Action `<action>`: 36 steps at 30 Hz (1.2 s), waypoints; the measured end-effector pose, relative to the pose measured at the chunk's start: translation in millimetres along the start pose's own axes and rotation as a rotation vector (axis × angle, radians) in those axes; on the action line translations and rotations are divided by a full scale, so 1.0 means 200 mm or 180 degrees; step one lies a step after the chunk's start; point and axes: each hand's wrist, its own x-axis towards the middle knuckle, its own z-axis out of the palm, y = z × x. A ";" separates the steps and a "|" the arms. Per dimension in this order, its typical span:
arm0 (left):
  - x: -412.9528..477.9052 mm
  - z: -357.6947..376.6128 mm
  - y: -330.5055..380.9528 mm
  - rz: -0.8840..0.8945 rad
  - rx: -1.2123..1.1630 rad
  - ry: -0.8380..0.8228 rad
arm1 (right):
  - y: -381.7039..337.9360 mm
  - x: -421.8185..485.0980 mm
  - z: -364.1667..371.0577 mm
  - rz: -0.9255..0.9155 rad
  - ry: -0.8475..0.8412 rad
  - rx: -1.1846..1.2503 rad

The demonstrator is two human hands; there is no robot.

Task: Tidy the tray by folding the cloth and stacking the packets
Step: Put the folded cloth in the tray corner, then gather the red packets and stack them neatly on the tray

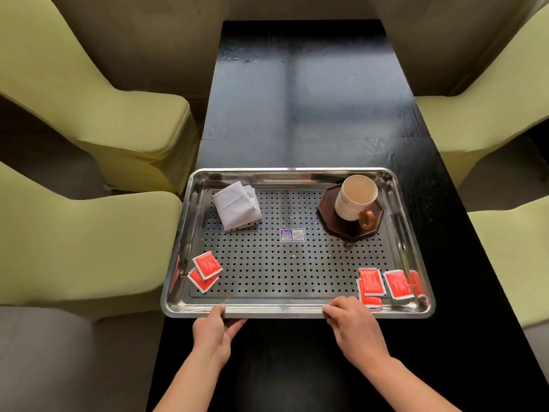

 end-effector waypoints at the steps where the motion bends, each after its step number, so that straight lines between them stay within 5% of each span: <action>1: -0.02 -0.02 -0.01 0.0002 0.0001 0.0017 | 0.00 -0.03 0.01 -0.0011 -0.0003 0.0004; 19: -0.15 -0.28 -0.16 -0.0042 0.0001 0.0031 | -0.02 -0.28 0.08 -0.0136 -0.0186 -0.0011; 26: -0.27 -0.44 -0.14 -0.0124 0.1002 0.0134 | 0.06 -0.22 -0.05 0.0464 0.0032 0.0897; 30: -0.33 -0.45 -0.06 0.0877 0.1937 0.0143 | 0.25 -0.18 -0.16 0.0991 0.0501 0.0464; 36: -0.19 -0.24 0.20 0.2781 0.3921 0.0338 | 0.42 -0.14 -0.20 0.1306 0.0149 -0.0423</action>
